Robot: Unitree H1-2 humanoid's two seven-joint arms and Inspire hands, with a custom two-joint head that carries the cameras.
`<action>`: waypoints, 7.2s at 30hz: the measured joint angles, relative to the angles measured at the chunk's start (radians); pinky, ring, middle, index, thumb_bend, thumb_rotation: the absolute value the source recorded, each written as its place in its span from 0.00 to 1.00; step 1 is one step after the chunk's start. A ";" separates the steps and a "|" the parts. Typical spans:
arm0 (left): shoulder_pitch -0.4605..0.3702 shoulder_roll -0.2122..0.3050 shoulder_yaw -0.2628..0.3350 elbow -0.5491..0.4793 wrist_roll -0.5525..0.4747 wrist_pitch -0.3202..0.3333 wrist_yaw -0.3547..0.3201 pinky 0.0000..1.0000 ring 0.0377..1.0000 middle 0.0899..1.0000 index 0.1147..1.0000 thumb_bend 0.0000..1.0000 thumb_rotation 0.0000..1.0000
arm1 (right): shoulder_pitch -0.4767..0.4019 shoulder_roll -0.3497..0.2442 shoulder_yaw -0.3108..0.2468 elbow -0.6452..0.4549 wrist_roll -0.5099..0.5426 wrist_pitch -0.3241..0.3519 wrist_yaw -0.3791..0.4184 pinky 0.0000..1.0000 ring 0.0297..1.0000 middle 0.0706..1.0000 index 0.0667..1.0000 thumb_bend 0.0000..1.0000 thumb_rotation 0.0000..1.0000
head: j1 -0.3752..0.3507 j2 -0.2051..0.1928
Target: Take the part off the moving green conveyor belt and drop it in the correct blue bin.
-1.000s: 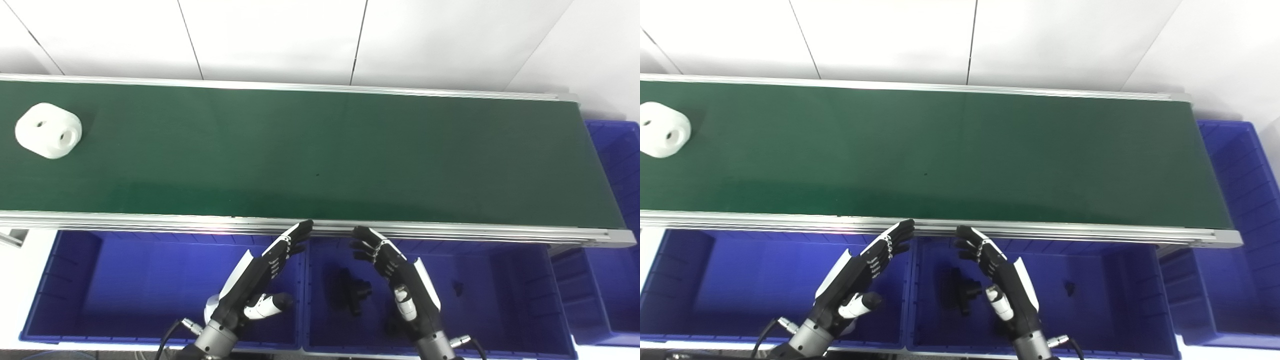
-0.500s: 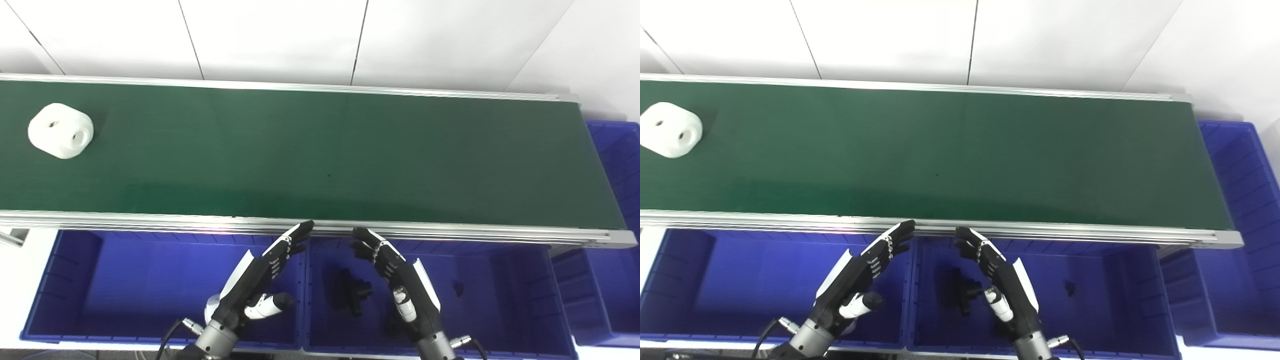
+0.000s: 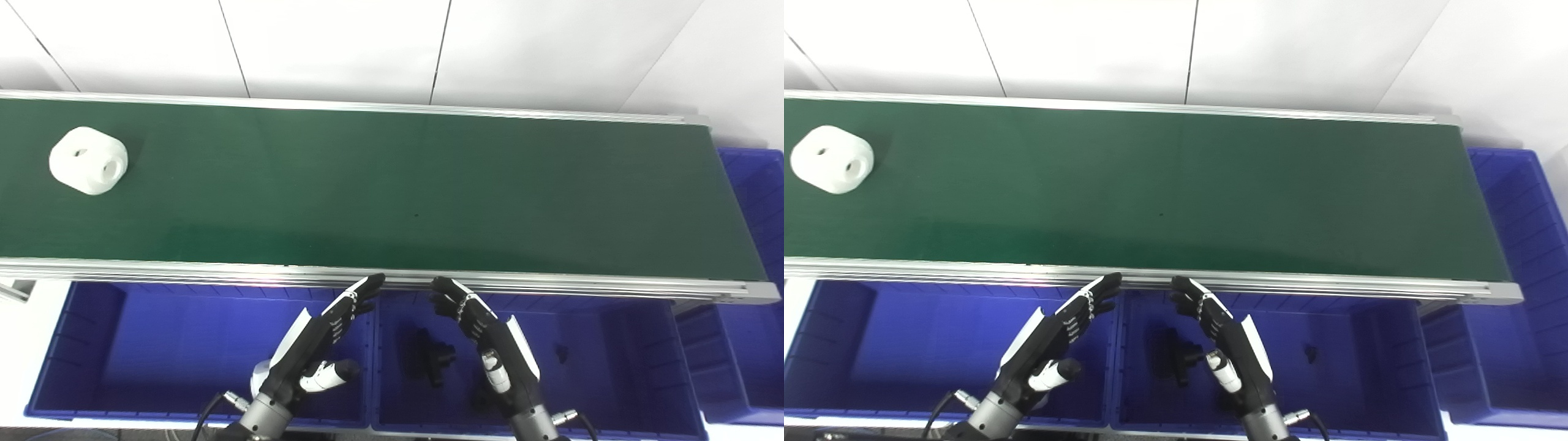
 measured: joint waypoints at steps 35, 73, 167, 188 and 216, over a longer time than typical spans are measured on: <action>-0.034 -0.019 0.001 0.114 0.000 -0.033 0.002 0.89 0.92 0.92 0.86 0.99 0.83 | -0.036 -0.005 -0.012 0.088 0.021 -0.002 0.025 0.78 0.82 0.85 0.84 1.00 0.99 | 0.104 -0.170; -0.051 -0.042 -0.012 0.103 0.004 -0.030 0.008 0.89 0.90 0.90 0.83 1.00 0.84 | -0.066 0.003 -0.088 0.129 0.041 -0.002 0.130 0.79 0.84 0.86 0.86 1.00 0.99 | 0.219 -0.149; -0.535 0.037 0.269 0.053 0.993 0.503 0.756 0.79 0.80 0.82 0.76 0.89 0.59 | -0.117 0.037 -0.091 0.208 0.049 -0.023 0.146 0.82 0.85 0.87 0.88 1.00 0.94 | 0.245 -0.187; -0.512 0.036 0.214 0.231 0.938 0.534 0.804 0.77 0.77 0.78 0.75 0.89 0.57 | -0.113 0.049 -0.091 0.205 0.047 -0.023 0.146 0.83 0.85 0.86 0.88 1.00 0.94 | 0.229 -0.178; -0.667 -0.080 0.182 0.488 0.703 0.385 1.056 0.33 0.39 0.39 0.46 0.52 0.00 | -0.103 0.049 -0.084 0.197 0.046 -0.023 0.152 0.81 0.84 0.86 0.87 1.00 0.94 | 0.212 -0.172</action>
